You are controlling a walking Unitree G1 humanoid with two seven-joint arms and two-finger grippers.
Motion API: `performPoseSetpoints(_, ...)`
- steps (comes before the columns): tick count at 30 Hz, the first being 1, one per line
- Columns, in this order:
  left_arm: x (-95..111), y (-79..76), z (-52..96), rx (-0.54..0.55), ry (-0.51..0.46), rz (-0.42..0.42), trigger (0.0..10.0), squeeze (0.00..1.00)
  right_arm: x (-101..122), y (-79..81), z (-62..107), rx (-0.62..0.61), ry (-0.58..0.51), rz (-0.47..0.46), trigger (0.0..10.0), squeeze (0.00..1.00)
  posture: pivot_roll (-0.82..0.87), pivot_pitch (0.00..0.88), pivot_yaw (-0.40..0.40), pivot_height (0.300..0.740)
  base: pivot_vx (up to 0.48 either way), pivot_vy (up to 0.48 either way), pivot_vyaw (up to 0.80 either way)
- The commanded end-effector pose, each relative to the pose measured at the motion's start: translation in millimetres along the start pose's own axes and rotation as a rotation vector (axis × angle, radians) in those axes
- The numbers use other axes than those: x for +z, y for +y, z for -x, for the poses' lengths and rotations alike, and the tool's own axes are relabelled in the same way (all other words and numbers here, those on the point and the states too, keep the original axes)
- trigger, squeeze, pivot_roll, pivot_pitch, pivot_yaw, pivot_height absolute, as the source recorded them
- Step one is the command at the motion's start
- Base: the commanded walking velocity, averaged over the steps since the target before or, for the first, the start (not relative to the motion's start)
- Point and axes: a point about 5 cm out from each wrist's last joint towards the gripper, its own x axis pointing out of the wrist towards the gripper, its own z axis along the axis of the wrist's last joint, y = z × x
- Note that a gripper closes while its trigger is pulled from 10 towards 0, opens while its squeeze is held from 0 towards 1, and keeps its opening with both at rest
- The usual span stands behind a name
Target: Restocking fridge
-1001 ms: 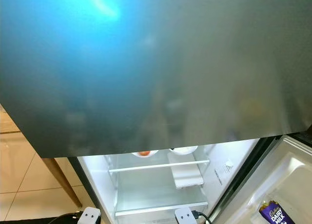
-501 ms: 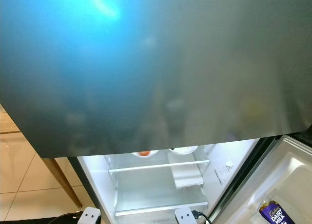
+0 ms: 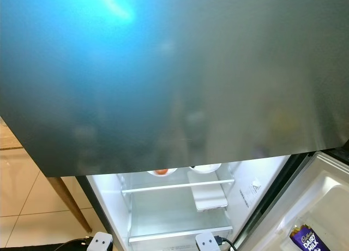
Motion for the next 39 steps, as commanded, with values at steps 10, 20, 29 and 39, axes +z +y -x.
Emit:
performPoseSetpoints(10, -1.8, -1.3, -0.2, 0.000, 0.006, 0.003, 10.0, 0.00, -3.1, 2.1, -0.2, 0.002, 0.013, -0.017, 10.0, 0.00, -0.02, 0.000, 0.011, 0.740, 0.000, 0.000, 0.00)
performPoseSetpoints(20, -1.7, -1.5, -0.3, 0.000, 0.005, 0.004, 10.0, 0.00, -3.0, 2.0, -0.2, 0.001, 0.013, -0.017, 10.0, 0.00, -0.02, 0.000, 0.009, 0.740, 0.000, 0.000, 0.00)
performPoseSetpoints(29, -1.6, -1.6, -0.3, 0.001, 0.006, 0.003, 10.0, 0.00, -2.9, 1.9, -0.2, 0.001, 0.013, -0.017, 10.0, 0.00, -0.02, 0.000, 0.011, 0.740, 0.000, 0.000, 0.00)
performPoseSetpoints(39, -1.5, -1.2, -0.2, 0.001, 0.006, 0.003, 10.0, 0.00, -2.5, 1.8, -0.3, 0.001, 0.013, -0.016, 10.0, 0.00, -0.02, 0.000, 0.009, 0.740, 0.000, 0.000, 0.00)
